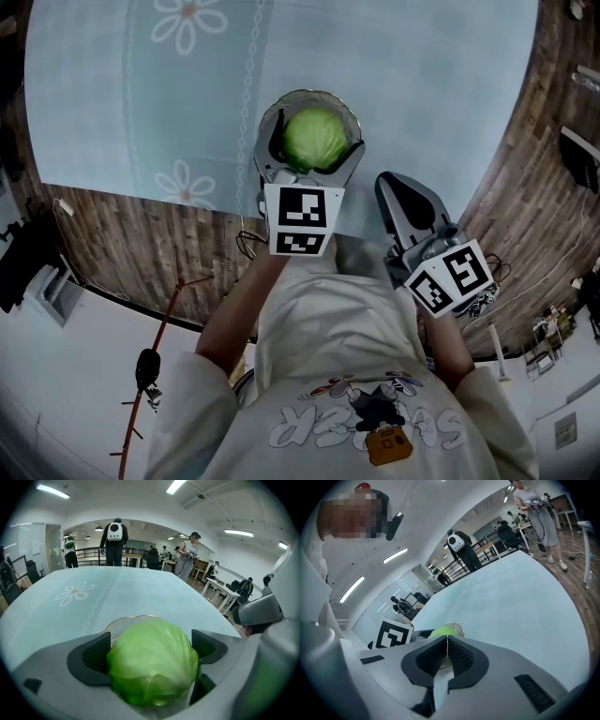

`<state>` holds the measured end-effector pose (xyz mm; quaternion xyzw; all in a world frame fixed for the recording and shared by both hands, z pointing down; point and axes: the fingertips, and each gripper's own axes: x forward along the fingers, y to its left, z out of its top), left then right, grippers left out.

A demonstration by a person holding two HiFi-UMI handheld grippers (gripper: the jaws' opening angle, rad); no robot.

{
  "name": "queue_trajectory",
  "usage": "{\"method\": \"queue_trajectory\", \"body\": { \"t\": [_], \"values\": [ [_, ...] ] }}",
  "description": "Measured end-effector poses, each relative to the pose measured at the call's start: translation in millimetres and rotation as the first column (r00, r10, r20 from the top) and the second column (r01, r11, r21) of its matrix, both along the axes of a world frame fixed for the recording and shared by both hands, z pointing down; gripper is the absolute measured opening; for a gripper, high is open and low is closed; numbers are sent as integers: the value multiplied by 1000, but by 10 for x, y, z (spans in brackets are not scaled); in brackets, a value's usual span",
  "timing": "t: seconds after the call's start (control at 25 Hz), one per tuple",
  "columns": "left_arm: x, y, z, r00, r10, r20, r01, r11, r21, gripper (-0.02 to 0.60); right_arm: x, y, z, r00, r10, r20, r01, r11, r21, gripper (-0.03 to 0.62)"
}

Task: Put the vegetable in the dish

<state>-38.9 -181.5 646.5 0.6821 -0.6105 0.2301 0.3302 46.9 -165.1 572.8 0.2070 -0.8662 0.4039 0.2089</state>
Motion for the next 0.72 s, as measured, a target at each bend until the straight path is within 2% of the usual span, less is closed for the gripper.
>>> {"method": "queue_trajectory", "body": {
  "t": [0.24, 0.4, 0.72],
  "values": [
    [-32, -32, 30, 998, -49, -33, 49, 999, -6, 543, 38, -44, 19, 1000, 13, 3, -13, 1000, 1, 26],
    [-126, -21, -137, 997, -71, -27, 72, 996, 46, 543, 25, 9, -19, 1000, 14, 1, -14, 1000, 18, 26],
    [-61, 93, -300, 998, -48, -38, 50, 997, 50, 543, 22, 73, -173, 999, 30, 15, -30, 999, 30, 26]
  ]
}}
